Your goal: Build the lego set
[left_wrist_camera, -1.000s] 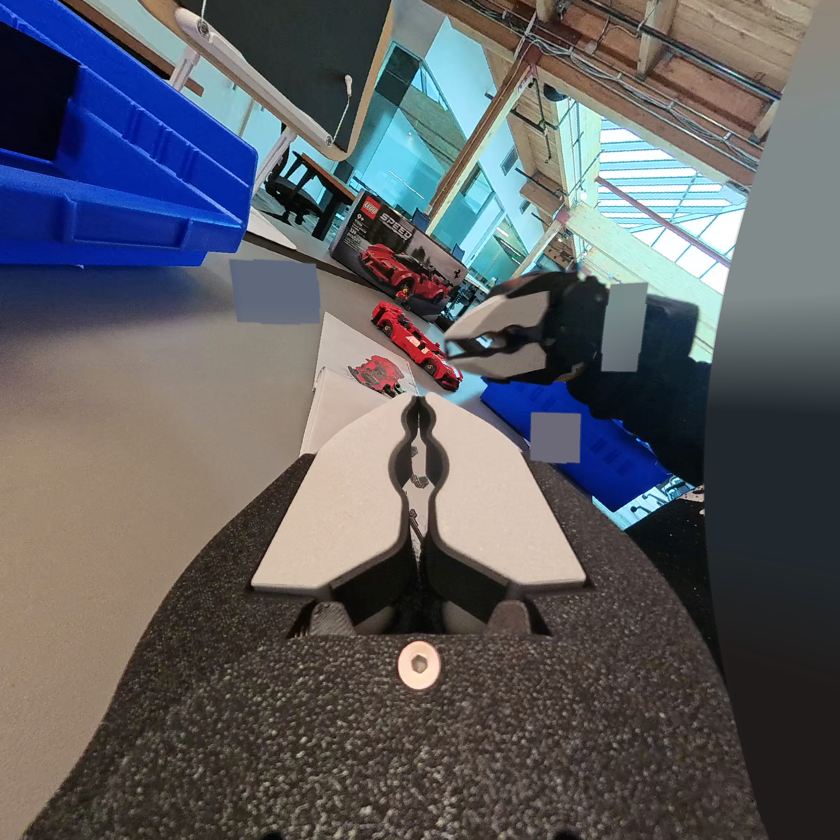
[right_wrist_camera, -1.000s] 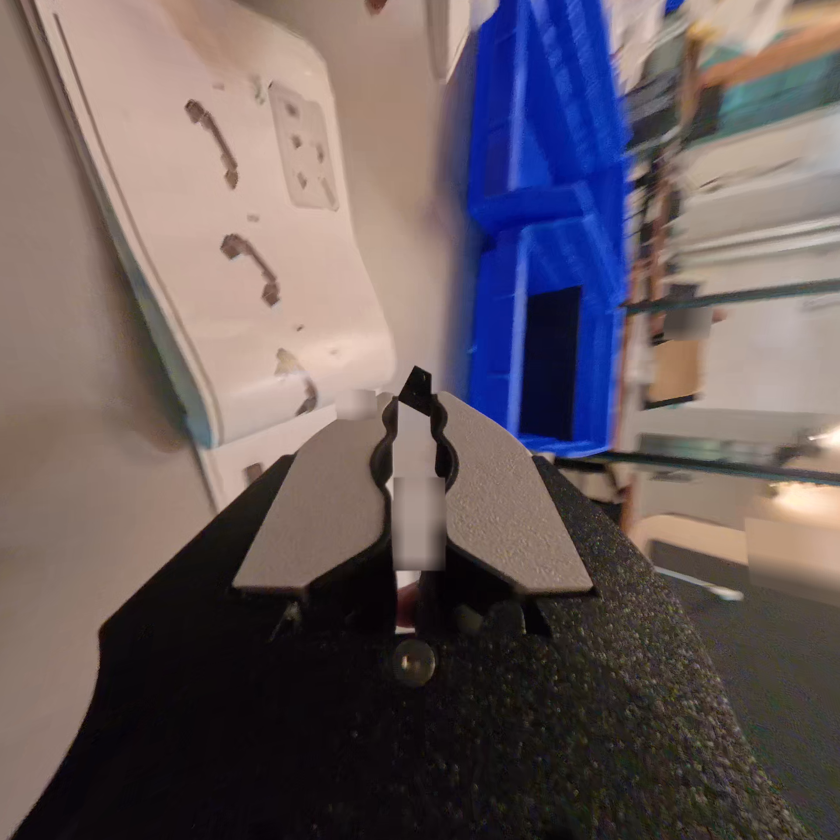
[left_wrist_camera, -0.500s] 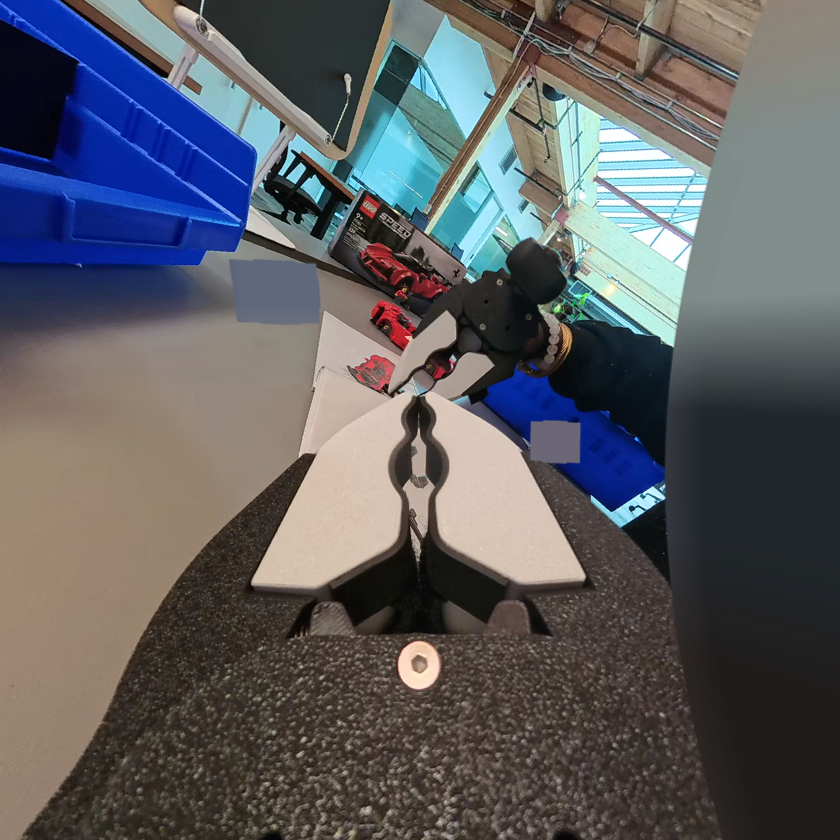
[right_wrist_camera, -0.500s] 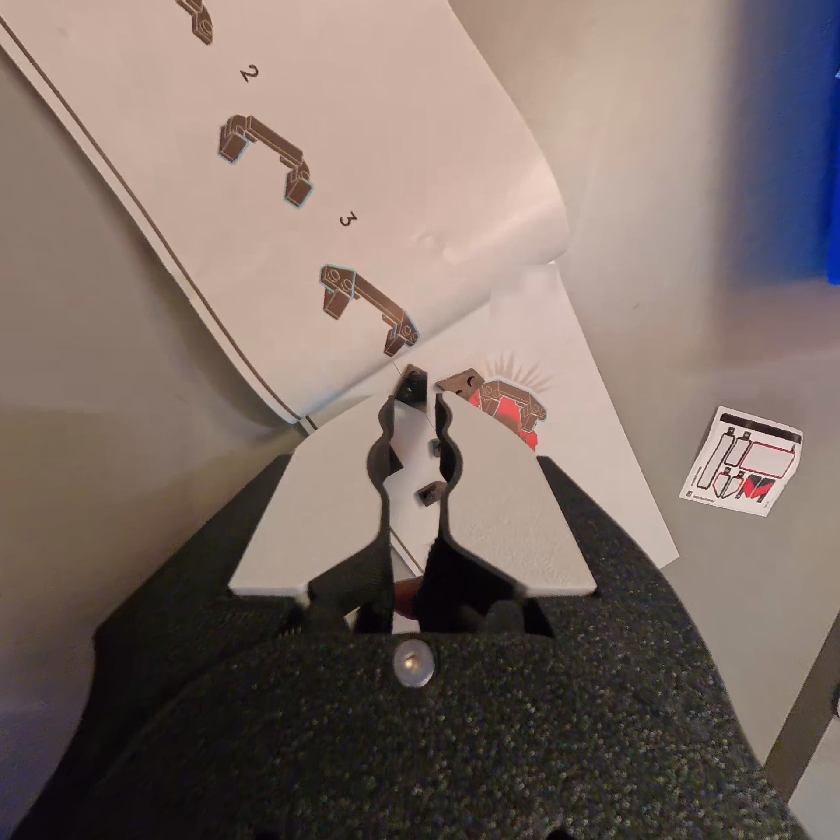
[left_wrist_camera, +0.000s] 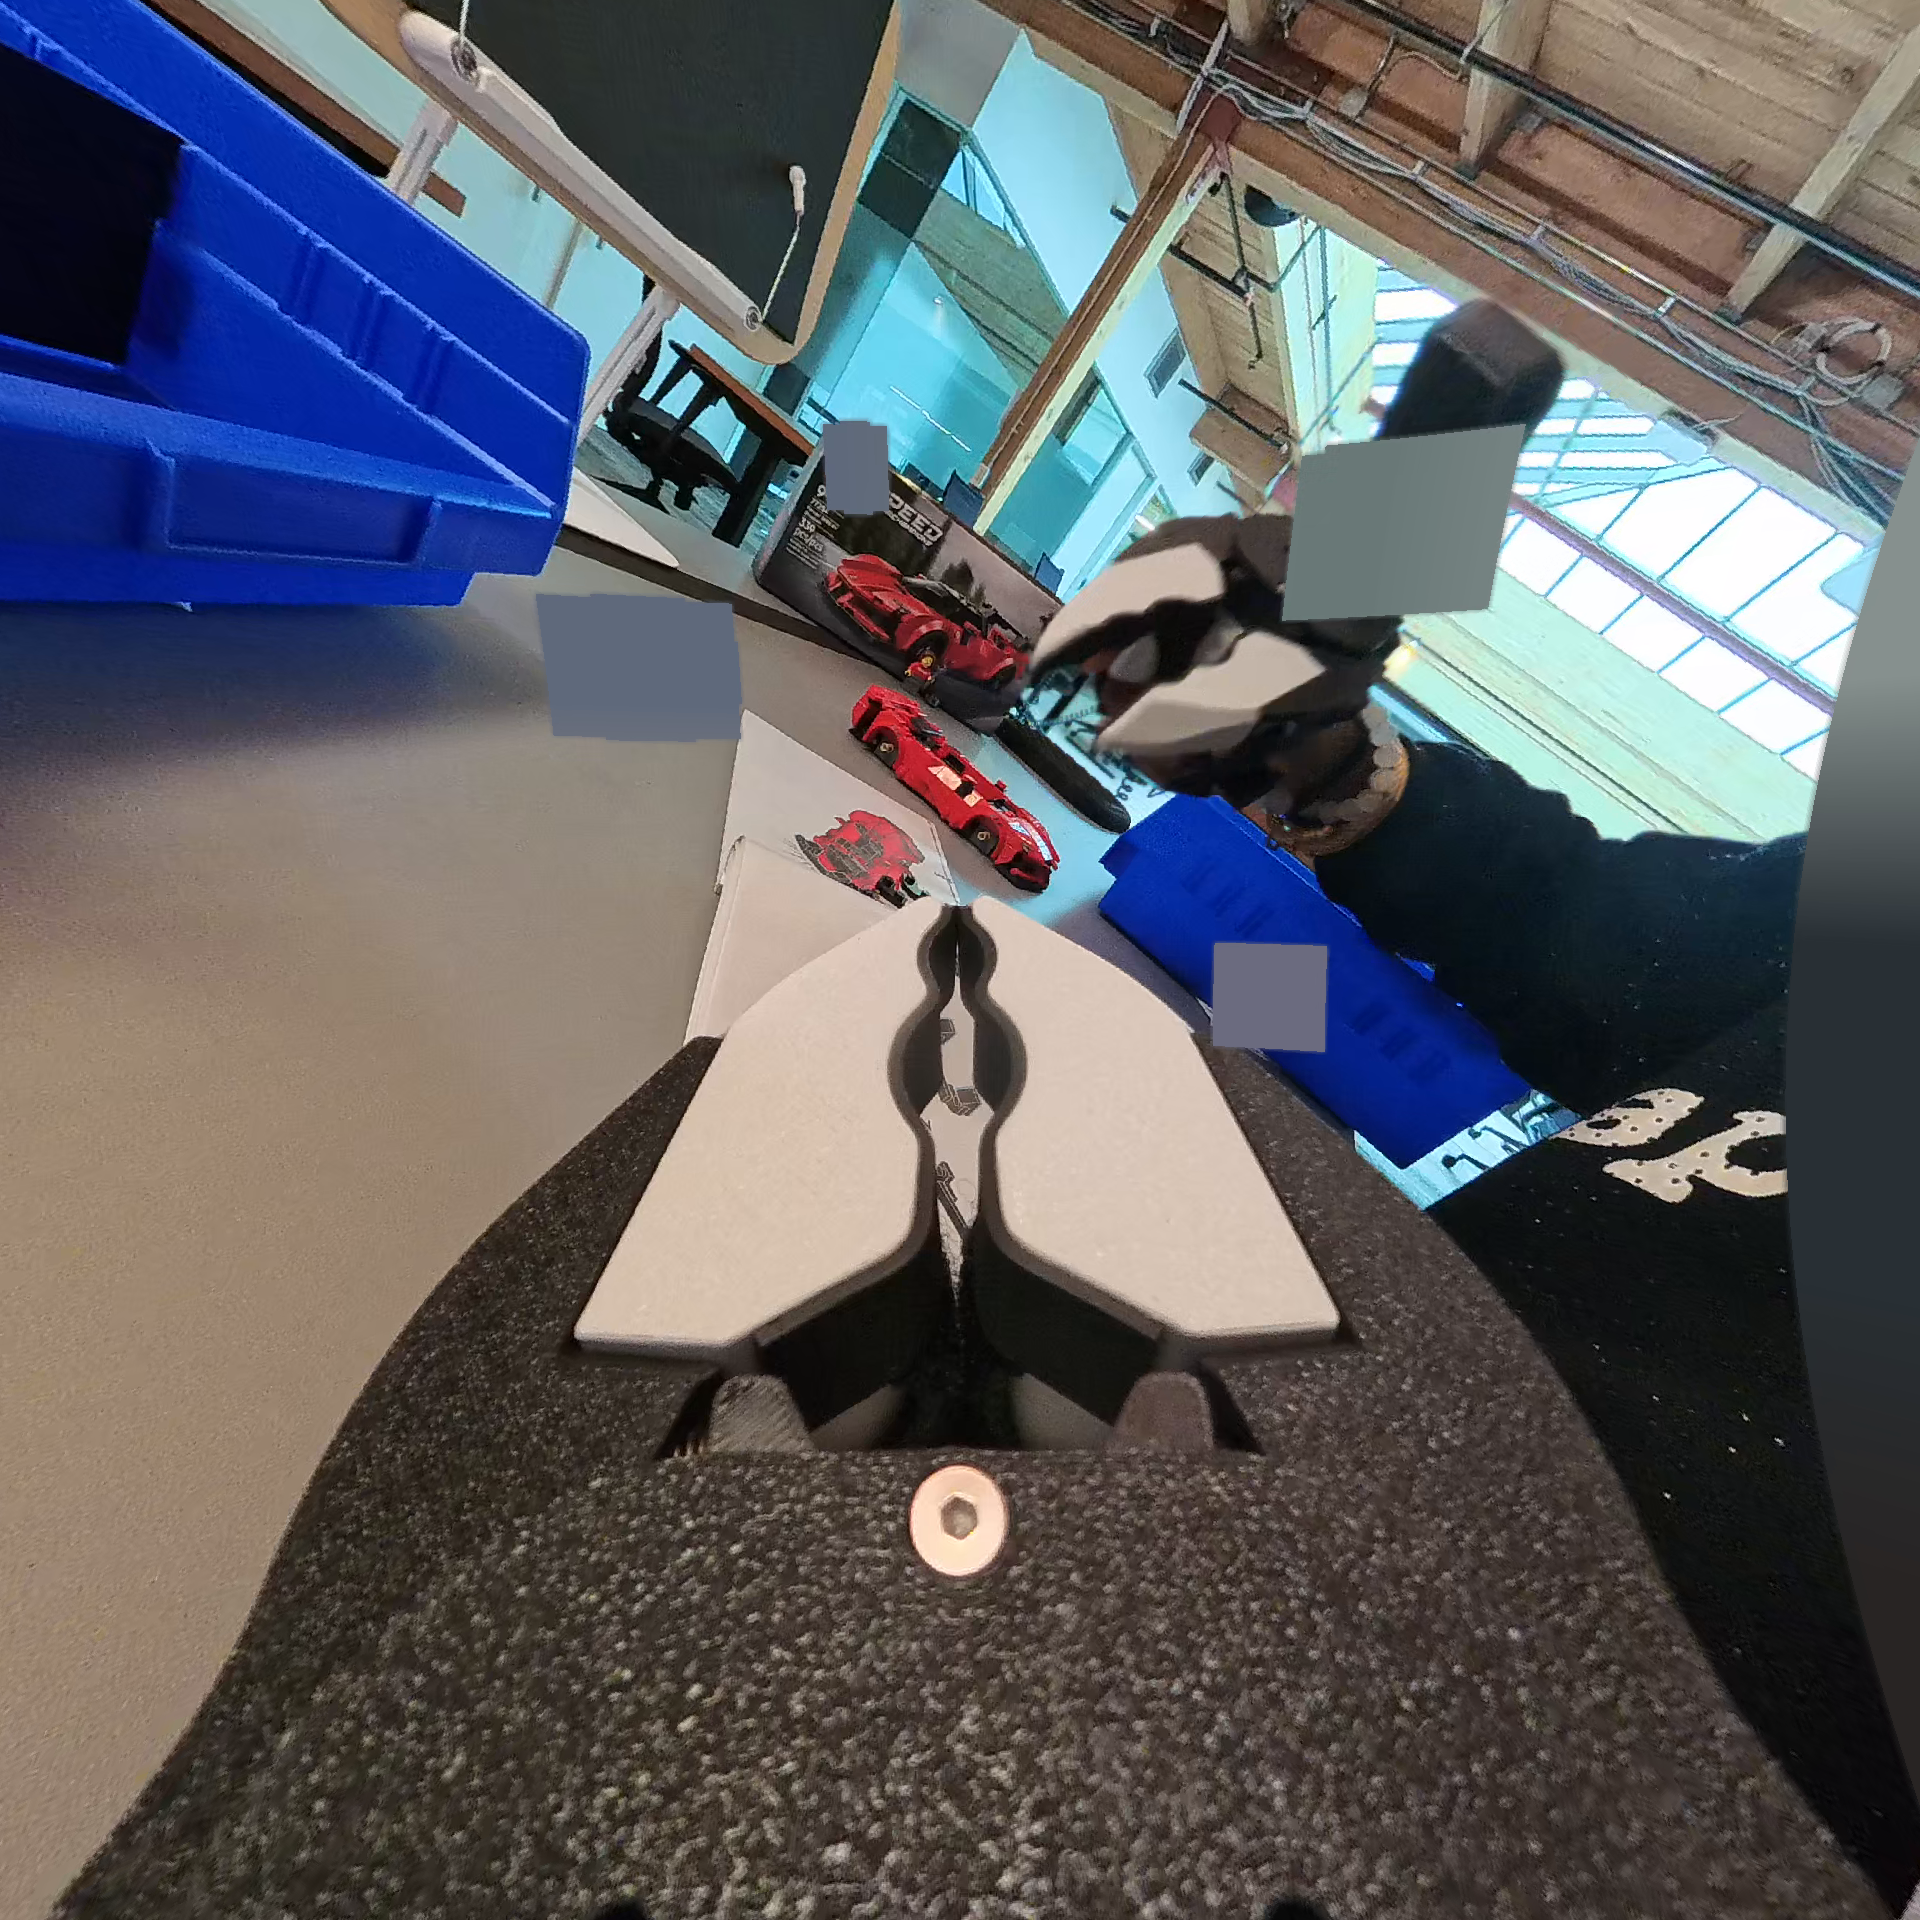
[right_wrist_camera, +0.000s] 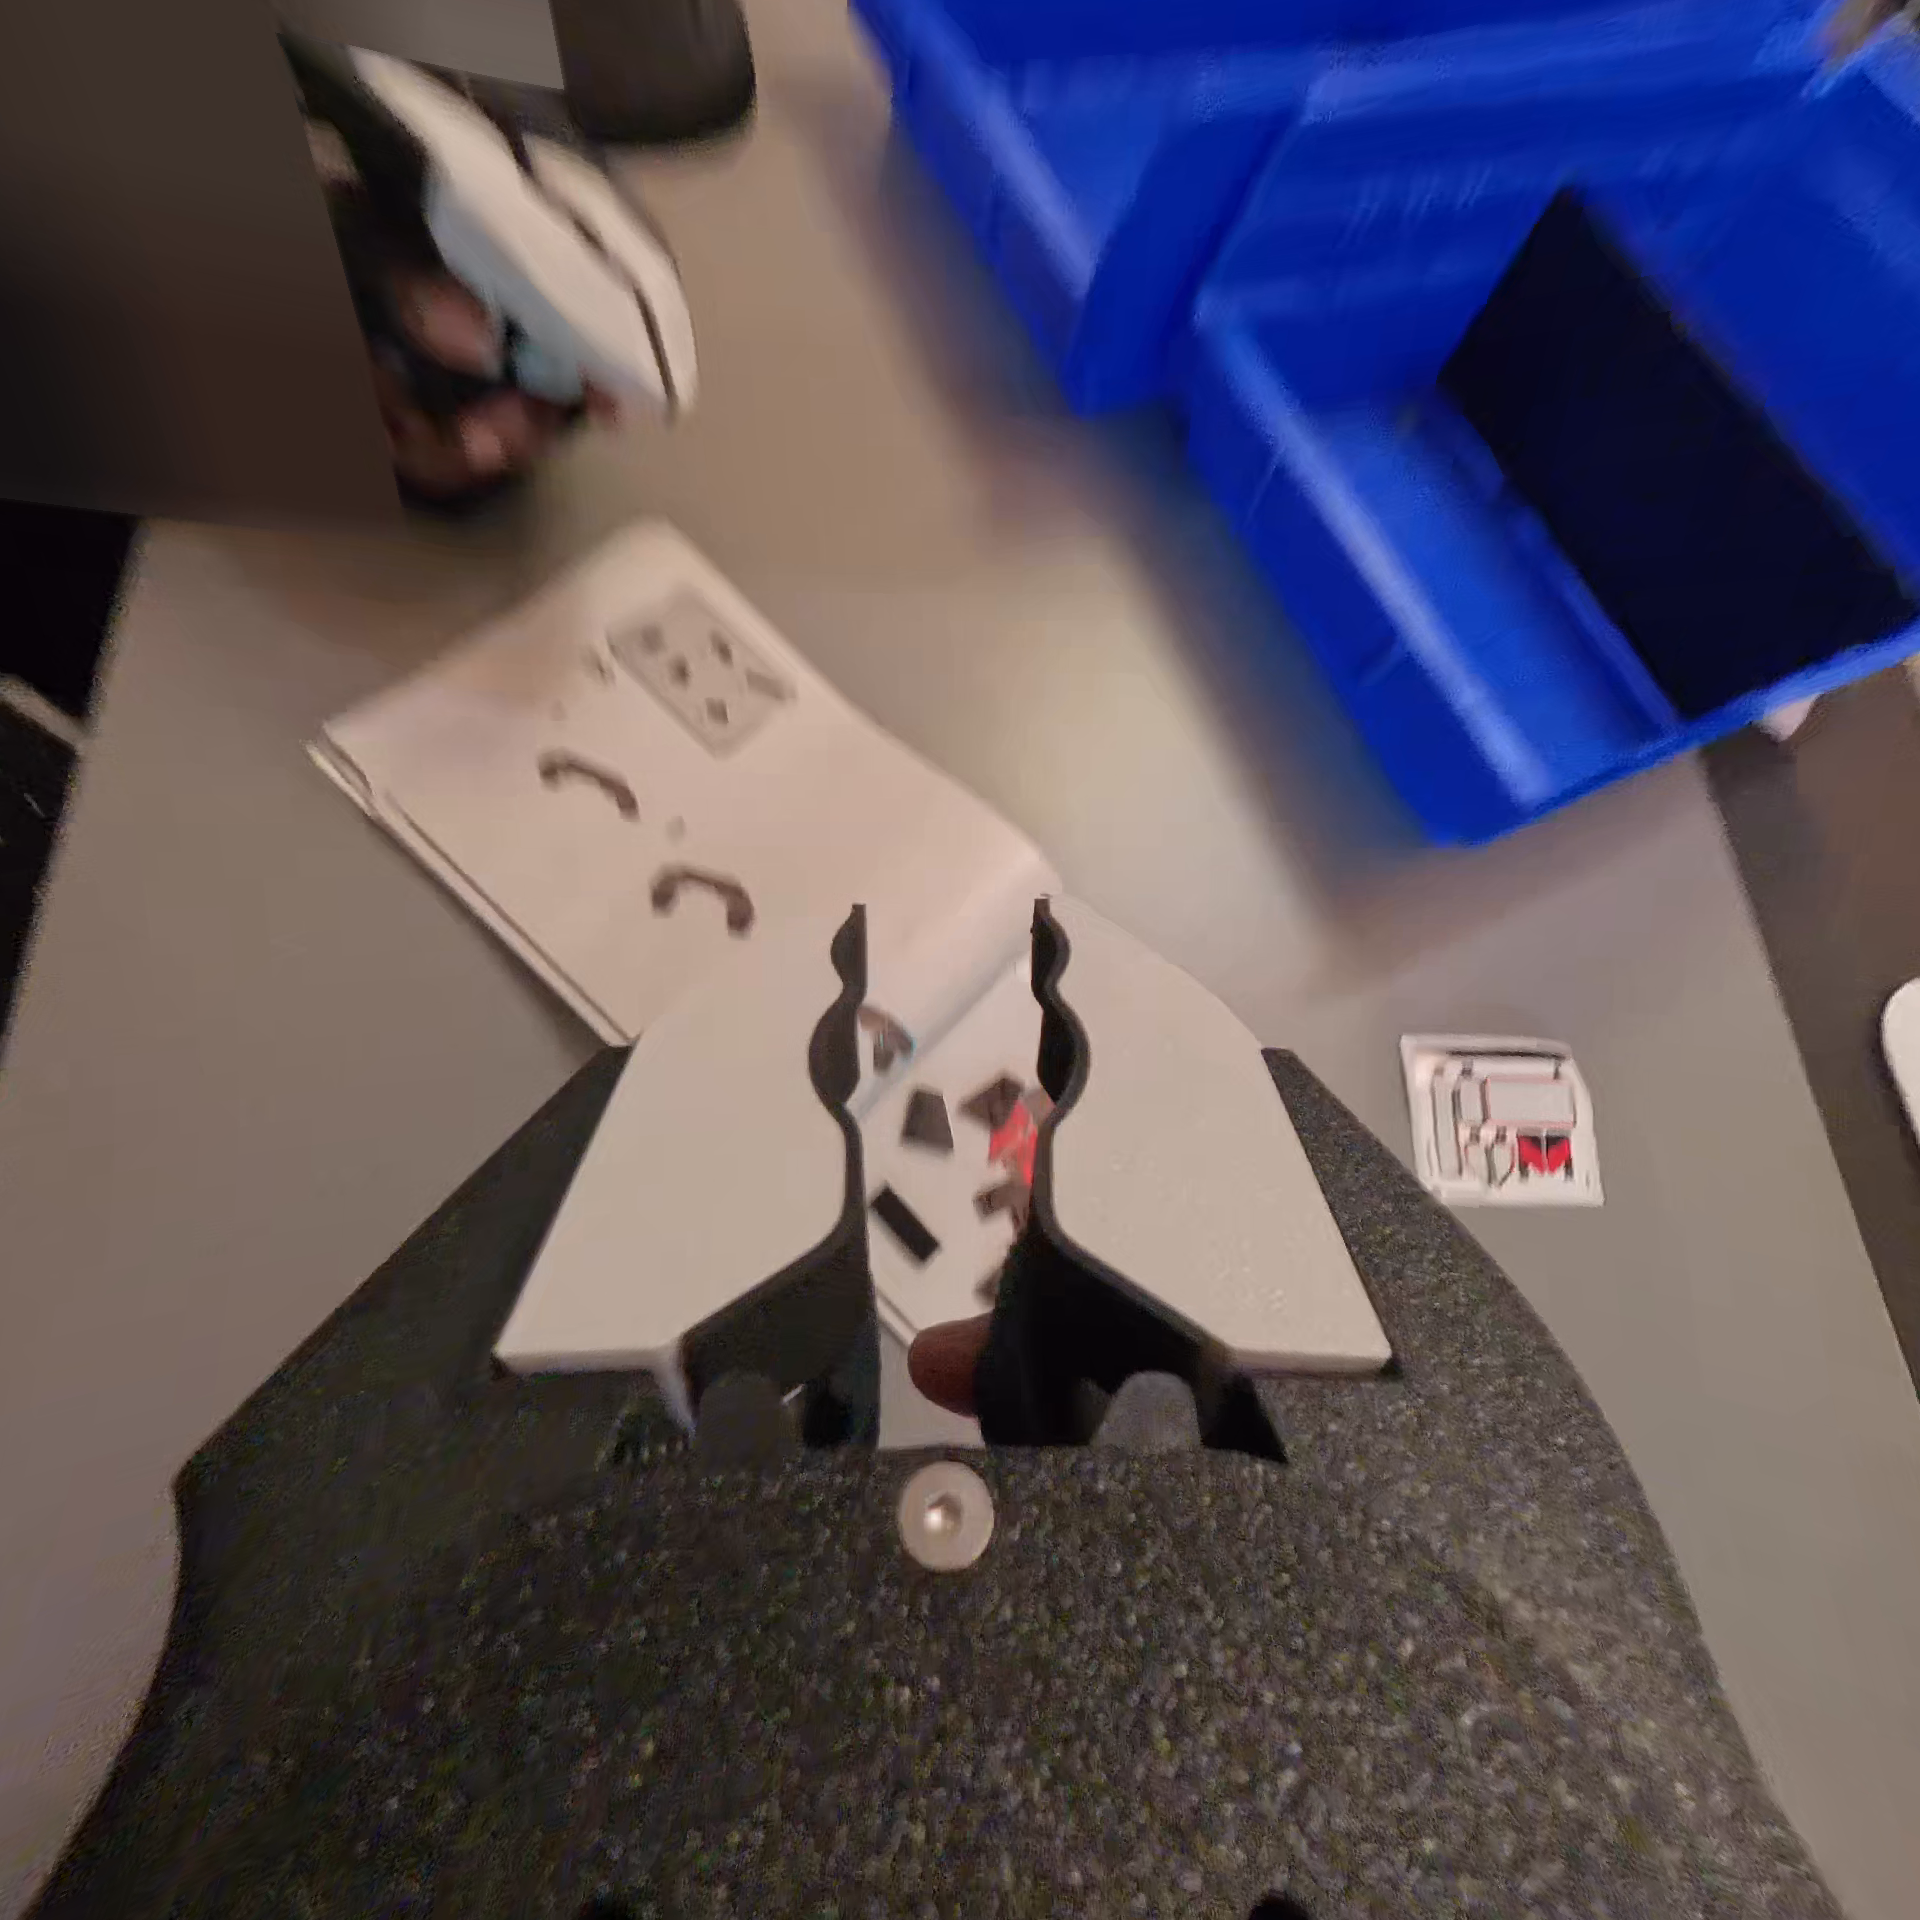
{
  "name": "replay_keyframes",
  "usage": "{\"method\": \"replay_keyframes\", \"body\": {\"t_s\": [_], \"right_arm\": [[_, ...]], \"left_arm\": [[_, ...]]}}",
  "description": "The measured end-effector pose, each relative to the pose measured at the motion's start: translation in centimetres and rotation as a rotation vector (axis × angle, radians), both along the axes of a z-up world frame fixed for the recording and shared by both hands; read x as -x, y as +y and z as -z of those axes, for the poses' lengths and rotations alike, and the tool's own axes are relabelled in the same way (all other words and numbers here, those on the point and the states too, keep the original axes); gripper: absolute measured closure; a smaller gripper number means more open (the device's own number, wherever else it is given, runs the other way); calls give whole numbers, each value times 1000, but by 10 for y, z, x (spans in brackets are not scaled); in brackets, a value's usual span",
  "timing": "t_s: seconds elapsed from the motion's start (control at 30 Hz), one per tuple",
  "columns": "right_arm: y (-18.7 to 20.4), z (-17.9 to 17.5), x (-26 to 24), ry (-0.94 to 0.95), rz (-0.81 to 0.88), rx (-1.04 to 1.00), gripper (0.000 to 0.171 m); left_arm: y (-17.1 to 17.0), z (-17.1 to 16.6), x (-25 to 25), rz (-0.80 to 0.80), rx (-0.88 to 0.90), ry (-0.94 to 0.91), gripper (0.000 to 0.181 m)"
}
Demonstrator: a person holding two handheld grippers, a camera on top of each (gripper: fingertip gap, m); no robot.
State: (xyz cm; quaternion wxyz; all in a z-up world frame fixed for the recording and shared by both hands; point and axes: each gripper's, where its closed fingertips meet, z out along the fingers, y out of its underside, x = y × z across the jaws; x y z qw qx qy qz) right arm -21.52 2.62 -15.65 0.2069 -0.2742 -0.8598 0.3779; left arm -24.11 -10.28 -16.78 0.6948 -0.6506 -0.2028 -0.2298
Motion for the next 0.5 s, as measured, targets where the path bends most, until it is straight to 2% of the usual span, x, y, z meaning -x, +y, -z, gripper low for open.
{"method": "replay_keyframes", "body": {"t_s": [0.17,0.2,0.23,0.27,0.4,0.5], "right_arm": [[-8,-48,-9,152,62,205,141],[-9,-53,-14,154,65,229,147],[-9,-58,-19,162,63,249,163],[-8,-64,-24,183,60,268,171],[22,-83,-39,304,99,255,171],[57,-79,-48,319,147,214,166]], "left_arm": [[0,0,0,-2,0,3,181],[0,0,0,-1,0,3,181],[0,0,0,-1,1,3,181],[0,0,-1,-1,1,3,181],[0,0,-1,-1,1,4,181],[-1,0,-1,-1,1,5,181]]}}
